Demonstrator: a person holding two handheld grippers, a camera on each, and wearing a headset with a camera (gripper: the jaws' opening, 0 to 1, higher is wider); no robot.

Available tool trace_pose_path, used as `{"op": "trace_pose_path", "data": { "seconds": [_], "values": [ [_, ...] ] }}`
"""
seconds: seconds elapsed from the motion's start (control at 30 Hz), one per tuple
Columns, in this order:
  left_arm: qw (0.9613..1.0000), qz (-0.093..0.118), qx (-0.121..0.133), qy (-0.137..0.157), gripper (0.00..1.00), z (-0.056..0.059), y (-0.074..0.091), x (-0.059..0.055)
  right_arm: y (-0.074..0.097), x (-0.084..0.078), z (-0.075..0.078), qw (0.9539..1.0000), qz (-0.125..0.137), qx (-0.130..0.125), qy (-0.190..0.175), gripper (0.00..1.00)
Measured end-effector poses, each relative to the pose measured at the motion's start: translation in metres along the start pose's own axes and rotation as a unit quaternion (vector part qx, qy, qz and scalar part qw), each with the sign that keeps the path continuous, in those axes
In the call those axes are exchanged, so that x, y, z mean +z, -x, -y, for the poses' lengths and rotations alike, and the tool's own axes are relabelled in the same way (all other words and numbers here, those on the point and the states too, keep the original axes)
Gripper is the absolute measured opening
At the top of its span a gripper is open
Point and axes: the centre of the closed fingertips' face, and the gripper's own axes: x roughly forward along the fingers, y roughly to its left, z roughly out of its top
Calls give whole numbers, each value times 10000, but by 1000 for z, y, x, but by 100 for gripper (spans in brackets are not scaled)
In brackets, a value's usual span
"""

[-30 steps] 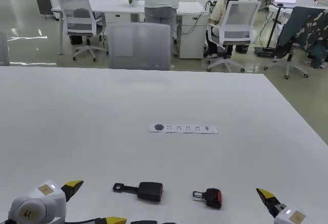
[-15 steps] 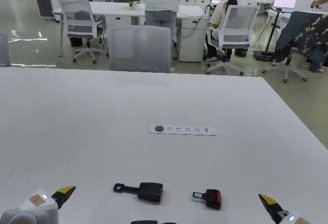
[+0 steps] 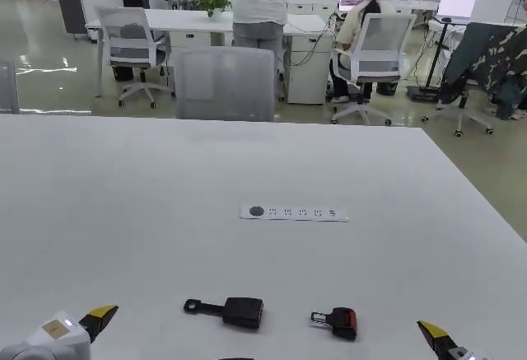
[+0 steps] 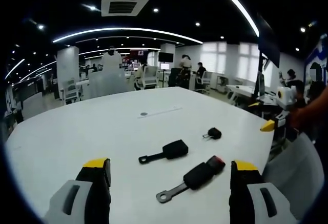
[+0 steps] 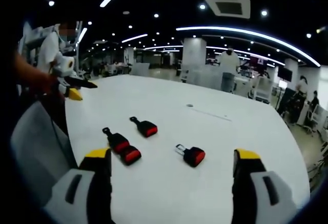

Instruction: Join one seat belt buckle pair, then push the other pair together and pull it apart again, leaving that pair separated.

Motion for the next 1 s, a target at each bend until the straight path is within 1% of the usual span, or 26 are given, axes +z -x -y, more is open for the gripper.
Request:
{"op": "trace_pose_path", "data": {
  "seconds": [0.1, 0.13, 0.2, 0.23, 0.3, 0.4, 0.47, 0.7, 0.9, 1.0],
  "values": [
    [10000, -11, 35, 23, 100, -2, -1, -1, -1, 0, -1, 10000, -29, 23, 15, 100],
    [10000, 25, 47, 46, 100, -4, 0, 0, -1, -1, -2, 10000, -40, 42, -4, 100],
    [10000, 5, 46, 41, 100, -2, 1, 0, 0, 0, -2, 10000, -27, 30, 48, 100],
    [10000, -2, 27, 24, 100, -1, 1, 0, 0, 0, -3, 10000, -11, 34, 18, 100],
    [10000, 11, 32, 64, 100, -3, 2, -1, 1, 0, -3, 10000, -17, 22, 11, 100],
    [9999, 30, 34, 114, 100, -4, 2, -1, 1, -2, -5, 10000, -62, 68, 11, 100],
    [9999, 13, 47, 98, 100, -4, 3, -3, 1, -2, -6, 10000, -54, 60, 37, 100],
    [10000, -20, 14, 67, 100, 3, 5, -2, 1, -2, -8, 9999, -54, 76, 55, 100],
    [10000, -17, -7, 52, 100, 3, 6, -3, 1, -3, -9, 9999, -72, 80, 60, 100],
    [10000, -33, -4, 33, 100, 0, 6, -5, 1, -3, -10, 9999, -72, 86, 71, 100]
  ]
}}
